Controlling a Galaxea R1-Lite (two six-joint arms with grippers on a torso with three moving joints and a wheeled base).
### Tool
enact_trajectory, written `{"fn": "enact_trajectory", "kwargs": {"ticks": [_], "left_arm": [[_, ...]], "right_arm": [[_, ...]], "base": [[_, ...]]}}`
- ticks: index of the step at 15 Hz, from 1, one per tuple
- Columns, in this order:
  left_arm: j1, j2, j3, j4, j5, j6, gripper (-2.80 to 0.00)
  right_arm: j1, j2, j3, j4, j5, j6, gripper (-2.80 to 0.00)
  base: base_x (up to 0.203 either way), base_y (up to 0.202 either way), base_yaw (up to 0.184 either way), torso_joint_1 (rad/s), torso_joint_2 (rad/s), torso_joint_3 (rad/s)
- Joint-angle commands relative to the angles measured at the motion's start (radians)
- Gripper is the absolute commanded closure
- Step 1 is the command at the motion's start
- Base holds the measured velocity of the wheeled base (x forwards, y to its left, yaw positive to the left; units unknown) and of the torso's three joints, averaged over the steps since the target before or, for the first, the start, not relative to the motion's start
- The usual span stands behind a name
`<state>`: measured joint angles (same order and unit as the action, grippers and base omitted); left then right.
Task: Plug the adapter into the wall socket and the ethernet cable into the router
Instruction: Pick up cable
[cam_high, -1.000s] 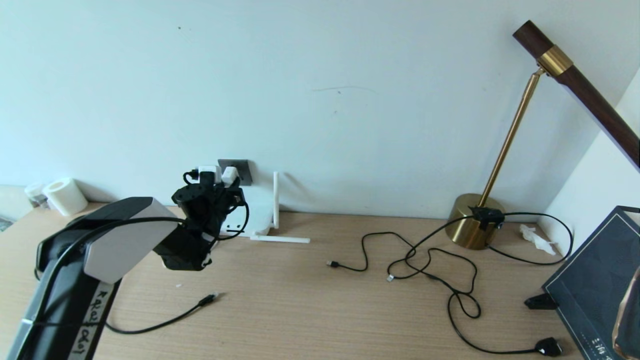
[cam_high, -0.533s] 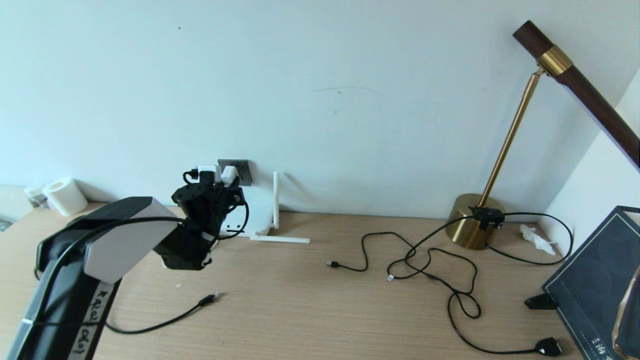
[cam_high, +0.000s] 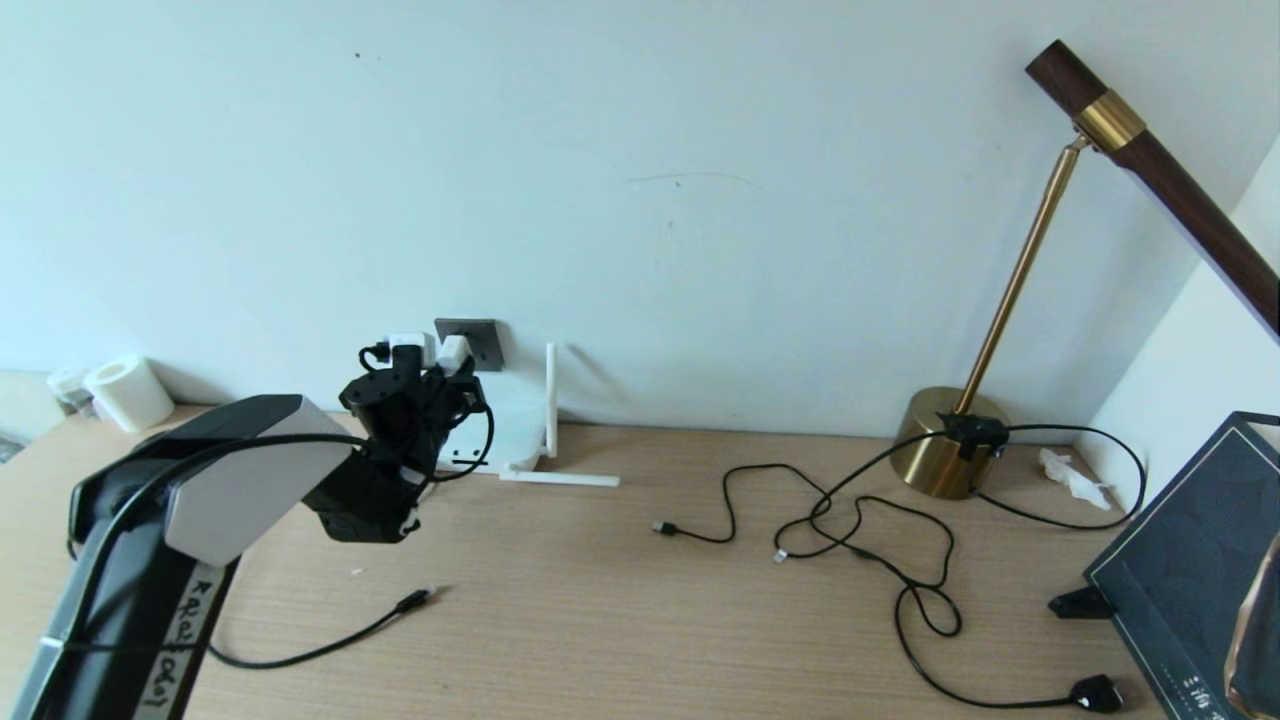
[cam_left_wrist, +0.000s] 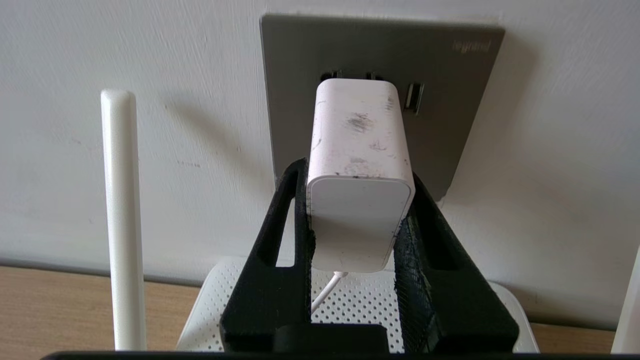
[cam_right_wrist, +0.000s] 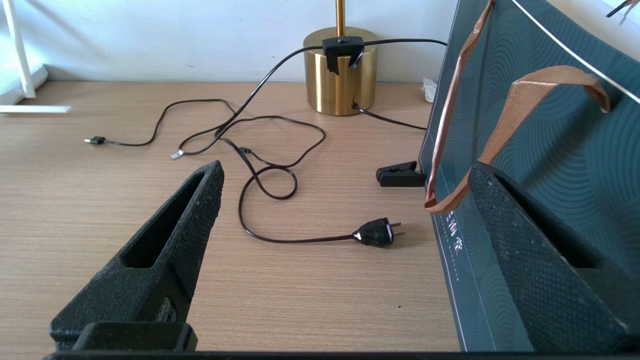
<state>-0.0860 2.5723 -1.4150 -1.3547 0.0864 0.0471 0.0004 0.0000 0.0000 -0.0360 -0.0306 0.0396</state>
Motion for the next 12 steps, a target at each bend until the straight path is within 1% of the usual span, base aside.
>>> {"fn": "enact_trajectory", "kwargs": {"ticks": [1,4,6,12], "left_arm": [[0.0,0.005,0.022,-0.018,0.0,-0.001,0.0],[0.0,0.009,0.031,-0.038,0.001,-0.001,0.0],[0.0,0.006,0.048,-0.04,0.0,-0.001,0.0],[-0.001,0.002,0.048,-0.041,0.0,-0.001,0.0]], "right_arm": [[0.0,0.0,0.011,-0.001,0.0,0.0,-2.8],[0.0,0.0,0.011,-0.001,0.0,0.0,-2.8],[0.0,0.0,0.011,-0.001,0.0,0.0,-2.8],[0.0,0.0,0.011,-0.001,0.0,0.0,-2.8]], "base": [[0.0,0.0,0.0,0.0,0.0,0.0],[0.0,0.0,0.0,0.0,0.0,0.0],[0.0,0.0,0.0,0.0,0.0,0.0],[0.0,0.0,0.0,0.0,0.0,0.0]]}}
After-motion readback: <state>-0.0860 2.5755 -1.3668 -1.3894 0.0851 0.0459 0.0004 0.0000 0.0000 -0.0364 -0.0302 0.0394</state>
